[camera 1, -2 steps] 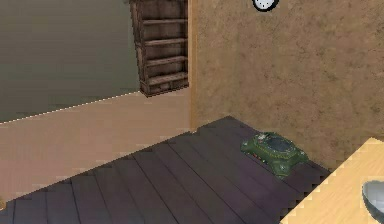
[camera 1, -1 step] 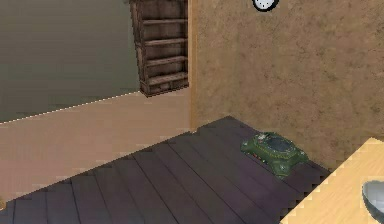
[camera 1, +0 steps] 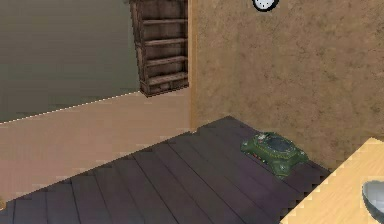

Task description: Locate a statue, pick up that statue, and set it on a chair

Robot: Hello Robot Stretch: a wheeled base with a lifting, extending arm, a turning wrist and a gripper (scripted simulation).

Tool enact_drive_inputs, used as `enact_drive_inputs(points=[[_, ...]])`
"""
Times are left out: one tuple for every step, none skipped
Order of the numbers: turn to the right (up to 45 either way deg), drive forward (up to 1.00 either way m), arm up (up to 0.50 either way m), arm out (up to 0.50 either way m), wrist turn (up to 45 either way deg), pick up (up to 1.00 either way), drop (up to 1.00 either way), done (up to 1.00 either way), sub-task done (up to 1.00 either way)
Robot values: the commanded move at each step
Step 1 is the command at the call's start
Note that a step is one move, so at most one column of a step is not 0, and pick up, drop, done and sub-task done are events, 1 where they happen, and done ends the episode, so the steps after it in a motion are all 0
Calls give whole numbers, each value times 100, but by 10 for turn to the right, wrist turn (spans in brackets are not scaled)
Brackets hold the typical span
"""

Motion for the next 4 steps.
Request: enact_drive_inputs(points=[[0,0,-30,0,0,0,0,0,0],[0,0,0,0,0,100,0,0,0],[0,0,10,0,0,0,0,0,0],[0,0,26,0,0,0,0,0,0]])
